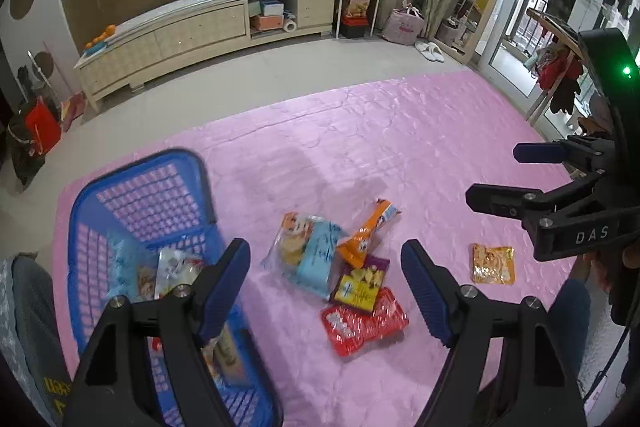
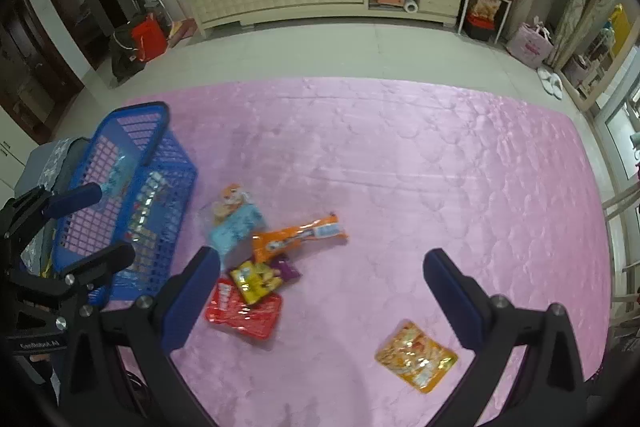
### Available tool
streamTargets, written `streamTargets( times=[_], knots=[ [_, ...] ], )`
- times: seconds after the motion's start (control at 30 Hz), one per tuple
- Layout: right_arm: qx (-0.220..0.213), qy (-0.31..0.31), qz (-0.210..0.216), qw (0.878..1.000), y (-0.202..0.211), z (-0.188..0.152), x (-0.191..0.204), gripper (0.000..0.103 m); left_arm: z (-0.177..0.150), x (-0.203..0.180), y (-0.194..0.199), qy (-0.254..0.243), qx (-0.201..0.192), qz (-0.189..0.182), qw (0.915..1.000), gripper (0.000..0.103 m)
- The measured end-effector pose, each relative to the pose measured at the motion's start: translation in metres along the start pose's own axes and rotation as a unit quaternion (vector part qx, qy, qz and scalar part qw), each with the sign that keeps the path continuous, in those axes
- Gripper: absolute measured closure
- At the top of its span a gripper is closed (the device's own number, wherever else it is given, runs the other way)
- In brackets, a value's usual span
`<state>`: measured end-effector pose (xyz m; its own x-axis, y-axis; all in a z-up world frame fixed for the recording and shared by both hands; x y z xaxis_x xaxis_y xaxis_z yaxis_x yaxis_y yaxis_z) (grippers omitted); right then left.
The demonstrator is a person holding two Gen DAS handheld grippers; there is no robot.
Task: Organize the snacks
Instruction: 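Grasp the blue-and-white cake bag with the left tool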
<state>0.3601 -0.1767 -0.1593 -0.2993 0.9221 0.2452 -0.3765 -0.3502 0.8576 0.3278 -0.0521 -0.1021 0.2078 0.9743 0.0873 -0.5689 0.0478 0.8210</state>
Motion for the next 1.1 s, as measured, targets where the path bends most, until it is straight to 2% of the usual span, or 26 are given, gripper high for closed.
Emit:
streamTargets(
  times=[0.1,0.27,0.43,0.6,0.7,0.8,1.1],
  knots=[
    [0.000,0.001,-0.001,1.000,-0.005,0.000,-0.013,0.000,0.006,-0.014,-0.010,-0.028,0.002,0.001,0.9996,0.027],
    [0.006,0.012,0.005,1.000,-0.022,0.005,-0.028,0.000,0.005,-0.030,-0.048,-0.082,0.041,0.000,0.9958,0.027],
    [0.013,0.028,0.014,0.999,-0.045,0.006,-0.037,0.000,-0.002,-0.035,-0.080,-0.116,0.087,0.008,0.9894,0.027],
    [0.031,0.021,0.036,0.999,-0.067,0.004,-0.046,0.000,-0.006,-0.037,-0.107,-0.173,0.134,0.034,0.9752,0.027],
    [0.040,0.028,0.043,0.998,-0.081,-0.001,-0.047,0.000,-0.011,-0.037,-0.120,-0.194,0.155,0.036,0.9681,0.027],
    [0.053,0.032,0.058,0.996,-0.092,-0.005,-0.045,0.000,-0.017,-0.034,-0.134,-0.214,0.181,0.053,0.9585,0.027],
    [0.069,0.030,0.077,0.994,-0.113,-0.008,-0.044,0.000,-0.028,-0.025,-0.163,-0.228,0.229,0.084,0.9425,0.027]
  ],
)
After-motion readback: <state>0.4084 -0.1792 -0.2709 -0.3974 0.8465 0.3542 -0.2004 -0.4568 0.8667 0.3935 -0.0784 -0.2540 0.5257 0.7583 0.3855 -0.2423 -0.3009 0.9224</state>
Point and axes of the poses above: each gripper's, at about its wrist camera, not at the fingertips, and y roughly against the way its jaws point, x to its left, z to its top, the point moved 8 cm from there along -y, roughly the way its jaws point, and after that the axes turned 10 degrees about z, right-handed, at the moved point
